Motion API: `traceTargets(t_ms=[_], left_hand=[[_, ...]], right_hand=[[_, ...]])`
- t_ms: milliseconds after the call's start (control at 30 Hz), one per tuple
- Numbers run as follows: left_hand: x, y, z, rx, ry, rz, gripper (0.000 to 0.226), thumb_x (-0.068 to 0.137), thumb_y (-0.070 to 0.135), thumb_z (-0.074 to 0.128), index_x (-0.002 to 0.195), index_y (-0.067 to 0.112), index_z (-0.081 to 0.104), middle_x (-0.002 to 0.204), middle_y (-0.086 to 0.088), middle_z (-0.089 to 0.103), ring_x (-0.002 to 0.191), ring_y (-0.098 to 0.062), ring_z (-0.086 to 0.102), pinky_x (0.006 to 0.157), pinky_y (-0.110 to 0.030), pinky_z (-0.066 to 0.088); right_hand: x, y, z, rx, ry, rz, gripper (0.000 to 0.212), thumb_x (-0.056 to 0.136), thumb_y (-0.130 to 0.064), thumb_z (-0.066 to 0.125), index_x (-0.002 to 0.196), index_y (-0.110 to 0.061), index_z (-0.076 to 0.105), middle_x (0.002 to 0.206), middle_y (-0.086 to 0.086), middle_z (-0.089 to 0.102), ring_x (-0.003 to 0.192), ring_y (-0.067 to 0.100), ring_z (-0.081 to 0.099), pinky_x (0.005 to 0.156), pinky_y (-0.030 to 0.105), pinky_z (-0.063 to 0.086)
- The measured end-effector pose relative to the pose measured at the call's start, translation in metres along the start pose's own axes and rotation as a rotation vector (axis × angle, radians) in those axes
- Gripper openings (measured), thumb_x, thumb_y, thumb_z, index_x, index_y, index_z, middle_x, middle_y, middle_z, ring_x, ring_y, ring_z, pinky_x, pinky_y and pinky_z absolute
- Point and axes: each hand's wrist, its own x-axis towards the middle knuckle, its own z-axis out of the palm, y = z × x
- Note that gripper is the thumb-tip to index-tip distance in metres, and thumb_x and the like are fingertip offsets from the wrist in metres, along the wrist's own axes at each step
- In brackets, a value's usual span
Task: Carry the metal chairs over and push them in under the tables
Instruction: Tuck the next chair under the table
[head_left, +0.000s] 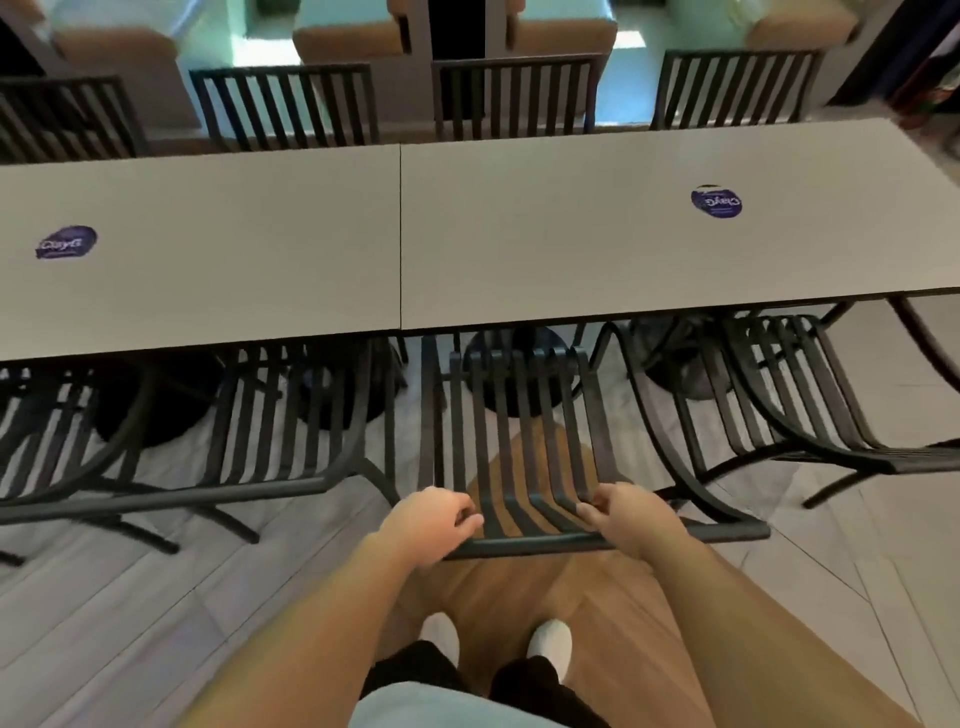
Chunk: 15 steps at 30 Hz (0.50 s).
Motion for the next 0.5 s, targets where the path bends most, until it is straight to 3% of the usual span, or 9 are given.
traceTargets(t_ms=[200, 333, 500], left_hand=[[0.013, 0.014, 0.023, -0.052, -0.026, -0.004, 0.04, 0.104, 0.055, 0.047, 0.129, 0.029, 0.065, 0.112, 0.009, 0.07, 0.099, -0.007, 0.065, 0.091, -0.034, 0.057], [0.02, 0.021, 0.028, -0.054, -0.049, 0.007, 0.05, 0.101, 0.062, 0.048, 0.131, 0.026, 0.065, 0.116, 0.006, 0.07, 0.102, -0.01, 0.066, 0.092, -0.036, 0.057], [0.02, 0.024, 0.043, -0.052, -0.15, -0.063, 0.069, 0.089, 0.078, 0.053, 0.138, 0.029, 0.059, 0.122, 0.007, 0.068, 0.107, -0.011, 0.065, 0.094, -0.034, 0.056]], right_hand=[[-0.004, 0.028, 0.0, 0.012, 0.003, 0.027, 0.037, 0.099, -0.059, 0.05, 0.113, -0.029, 0.067, 0.105, -0.006, 0.064, 0.095, 0.015, 0.061, 0.083, 0.035, 0.054], [-0.01, 0.047, 0.005, -0.011, -0.011, 0.042, 0.047, 0.097, -0.067, 0.049, 0.118, -0.029, 0.067, 0.107, -0.006, 0.066, 0.095, 0.014, 0.062, 0.084, 0.036, 0.056], [-0.009, 0.062, 0.014, -0.054, -0.098, -0.065, 0.068, 0.079, -0.086, 0.052, 0.124, -0.037, 0.061, 0.116, -0.01, 0.063, 0.105, 0.012, 0.06, 0.087, 0.031, 0.053]])
